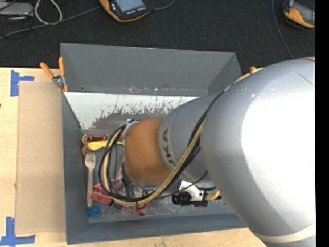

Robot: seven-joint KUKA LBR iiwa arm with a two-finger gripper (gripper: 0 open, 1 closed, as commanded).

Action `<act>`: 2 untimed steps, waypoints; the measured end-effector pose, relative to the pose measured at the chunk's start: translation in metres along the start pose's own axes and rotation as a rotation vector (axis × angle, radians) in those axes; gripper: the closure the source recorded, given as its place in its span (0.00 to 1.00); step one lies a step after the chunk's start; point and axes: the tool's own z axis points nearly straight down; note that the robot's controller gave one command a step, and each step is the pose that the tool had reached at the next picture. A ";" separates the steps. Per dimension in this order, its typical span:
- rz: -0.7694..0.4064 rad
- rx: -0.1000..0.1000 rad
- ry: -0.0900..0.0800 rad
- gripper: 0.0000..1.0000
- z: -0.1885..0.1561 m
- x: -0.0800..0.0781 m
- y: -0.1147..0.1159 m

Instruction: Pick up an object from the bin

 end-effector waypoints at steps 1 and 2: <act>-0.003 0.001 0.000 1.00 0.000 0.000 0.000; -0.002 0.011 0.011 1.00 -0.024 0.003 -0.003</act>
Offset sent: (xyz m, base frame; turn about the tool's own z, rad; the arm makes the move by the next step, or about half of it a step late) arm -0.0001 0.0001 0.0706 -0.0022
